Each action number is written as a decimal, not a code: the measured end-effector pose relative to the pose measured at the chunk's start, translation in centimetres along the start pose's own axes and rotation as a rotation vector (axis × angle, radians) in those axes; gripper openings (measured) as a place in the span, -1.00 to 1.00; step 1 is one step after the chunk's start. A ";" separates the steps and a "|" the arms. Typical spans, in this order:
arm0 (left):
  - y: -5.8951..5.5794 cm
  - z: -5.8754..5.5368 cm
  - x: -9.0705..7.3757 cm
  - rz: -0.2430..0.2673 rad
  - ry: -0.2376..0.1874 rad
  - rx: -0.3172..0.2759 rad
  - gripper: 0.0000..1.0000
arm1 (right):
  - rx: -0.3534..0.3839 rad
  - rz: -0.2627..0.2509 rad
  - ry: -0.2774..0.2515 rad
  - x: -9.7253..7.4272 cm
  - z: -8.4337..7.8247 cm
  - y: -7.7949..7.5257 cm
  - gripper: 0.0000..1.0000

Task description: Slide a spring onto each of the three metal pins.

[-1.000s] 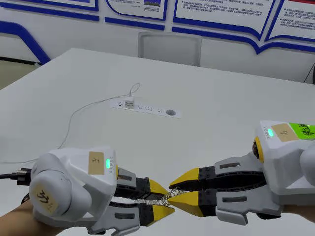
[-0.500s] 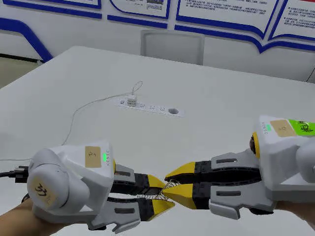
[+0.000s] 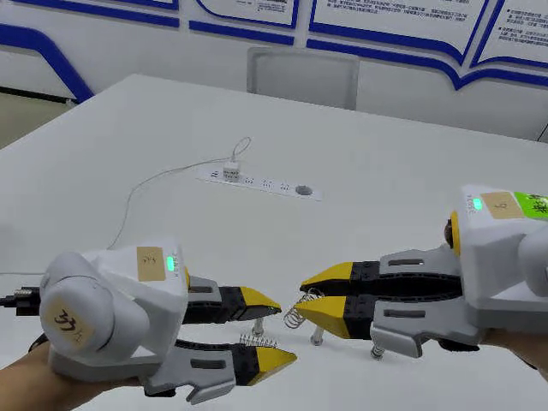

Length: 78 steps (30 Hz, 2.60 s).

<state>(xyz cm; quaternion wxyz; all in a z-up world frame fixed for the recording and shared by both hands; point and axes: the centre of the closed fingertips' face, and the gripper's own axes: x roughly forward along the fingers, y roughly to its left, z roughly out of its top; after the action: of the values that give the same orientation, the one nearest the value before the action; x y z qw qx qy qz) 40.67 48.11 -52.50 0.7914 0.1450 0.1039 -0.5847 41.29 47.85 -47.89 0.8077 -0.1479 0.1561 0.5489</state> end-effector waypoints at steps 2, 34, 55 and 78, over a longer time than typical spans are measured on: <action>0.3 -0.5 -0.2 0.011 0.014 -0.005 -0.34 | 0.002 -0.012 0.009 -0.1 -0.3 -0.4 -0.79; 4.0 -5.1 -4.7 0.162 0.067 -0.160 0.25 | 0.128 -0.245 0.082 -0.7 -4.7 -7.6 -0.78; 5.1 -7.1 -5.3 0.208 0.099 -0.227 0.50 | 0.192 -0.275 0.171 1.1 -9.0 -10.2 -0.78; 4.5 -9.1 -4.2 0.215 0.142 -0.260 0.96 | 0.247 -0.261 0.222 2.9 -11.9 -10.6 -0.78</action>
<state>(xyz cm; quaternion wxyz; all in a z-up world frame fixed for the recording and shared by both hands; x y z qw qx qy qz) 43.75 56.29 -59.13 0.8522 0.0925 0.2180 -0.4665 51.07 41.65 -59.14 0.8618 -0.1262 0.2900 0.3967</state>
